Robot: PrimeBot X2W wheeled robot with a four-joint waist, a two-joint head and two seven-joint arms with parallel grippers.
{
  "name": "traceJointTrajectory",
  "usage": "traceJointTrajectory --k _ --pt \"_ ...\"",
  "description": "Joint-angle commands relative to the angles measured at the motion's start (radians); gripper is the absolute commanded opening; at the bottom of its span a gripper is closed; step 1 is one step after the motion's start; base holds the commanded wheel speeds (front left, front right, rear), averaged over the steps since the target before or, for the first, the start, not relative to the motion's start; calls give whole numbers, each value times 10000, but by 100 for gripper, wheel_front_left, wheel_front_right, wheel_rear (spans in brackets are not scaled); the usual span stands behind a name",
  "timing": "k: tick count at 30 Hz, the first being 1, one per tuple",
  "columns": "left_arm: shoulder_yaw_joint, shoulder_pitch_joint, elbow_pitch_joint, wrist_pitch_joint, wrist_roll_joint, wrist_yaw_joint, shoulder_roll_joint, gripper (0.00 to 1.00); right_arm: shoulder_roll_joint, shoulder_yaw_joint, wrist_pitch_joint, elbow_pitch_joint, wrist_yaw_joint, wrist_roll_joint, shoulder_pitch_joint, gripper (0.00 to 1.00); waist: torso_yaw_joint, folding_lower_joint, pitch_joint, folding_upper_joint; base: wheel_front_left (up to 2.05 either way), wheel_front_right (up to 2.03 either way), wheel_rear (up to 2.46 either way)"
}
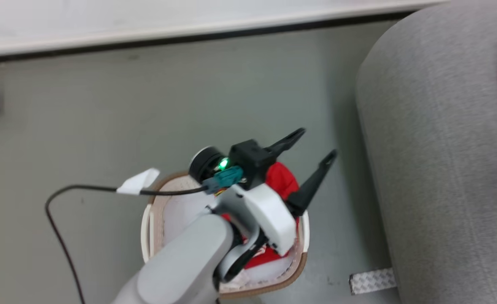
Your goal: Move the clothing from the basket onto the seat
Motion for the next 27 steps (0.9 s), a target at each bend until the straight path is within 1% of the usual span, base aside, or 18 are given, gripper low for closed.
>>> traceJointTrajectory --k 1,7,8,13,16,22,27 --pt "112 306 6 -134 -152 107 170 100 245 256 -24 -430 -25 255 629 100 -278 0 -584 0 0 0 0" --pt "529 1192 -30 -495 -433 517 579 100 870 1338 -25 -2282 -25 1116 2379 100 -312 0 -1553 0 0 0 0" --pt "529 1192 -30 -495 -433 517 579 100 870 1338 -25 -2282 -25 1116 2379 100 -312 0 -1553 0 0 0 0" --pt "1001 2126 -51 -1034 -831 880 897 100 1104 2566 -16 -3765 -25 1744 3512 100 -147 0 -2431 0 0 0 0" --pt "1258 2694 2 -1409 -932 1098 1142 100 1215 3078 -13 -4489 -25 2038 4018 100 91 0 -2928 0 0 0 0" --pt "1848 3740 86 -2223 -1027 1660 1575 100 1372 4167 -14 -5258 -25 2423 4863 100 550 0 -3524 0 0 0 0" --pt "2321 4564 121 -2742 -1045 1990 1583 100 1435 4580 -14 -5344 -25 2573 5463 100 892 0 -3901 0 0 0 0"
